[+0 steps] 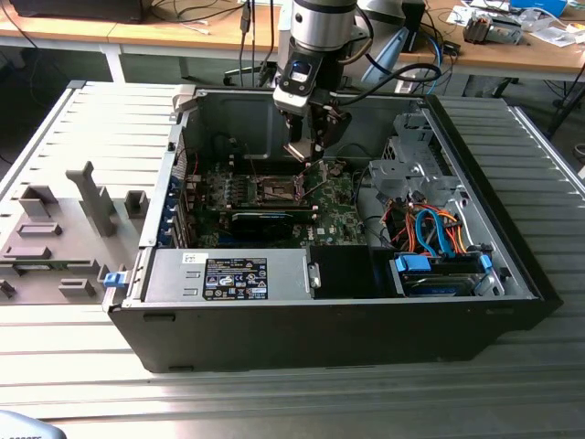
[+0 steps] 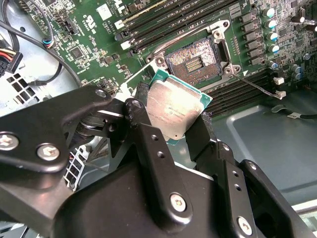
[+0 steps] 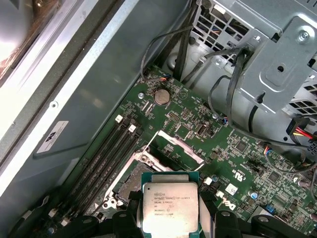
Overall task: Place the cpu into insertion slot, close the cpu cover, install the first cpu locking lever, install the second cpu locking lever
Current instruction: 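Place the cpu into insertion slot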
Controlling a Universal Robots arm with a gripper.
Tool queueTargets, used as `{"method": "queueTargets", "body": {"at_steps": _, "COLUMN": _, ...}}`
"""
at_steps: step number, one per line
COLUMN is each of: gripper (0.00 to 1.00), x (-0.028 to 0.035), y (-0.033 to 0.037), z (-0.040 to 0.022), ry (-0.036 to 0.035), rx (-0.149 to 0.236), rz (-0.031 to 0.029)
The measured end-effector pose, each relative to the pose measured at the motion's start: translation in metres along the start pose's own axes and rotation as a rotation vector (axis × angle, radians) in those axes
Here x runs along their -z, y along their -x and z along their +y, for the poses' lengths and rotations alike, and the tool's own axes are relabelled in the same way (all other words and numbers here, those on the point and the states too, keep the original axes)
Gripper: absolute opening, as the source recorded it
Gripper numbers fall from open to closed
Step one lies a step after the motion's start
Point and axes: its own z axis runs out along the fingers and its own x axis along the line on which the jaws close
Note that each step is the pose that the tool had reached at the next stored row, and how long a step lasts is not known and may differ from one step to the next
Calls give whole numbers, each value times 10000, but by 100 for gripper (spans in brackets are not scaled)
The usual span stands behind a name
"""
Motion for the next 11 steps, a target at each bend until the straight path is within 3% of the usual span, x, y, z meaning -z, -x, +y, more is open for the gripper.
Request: {"method": "queueTargets", "body": {"at_steps": 11, "gripper": 55, "x": -8, "y": 0, "z": 0, "ry": 1, "rx": -82, "rz": -1}}
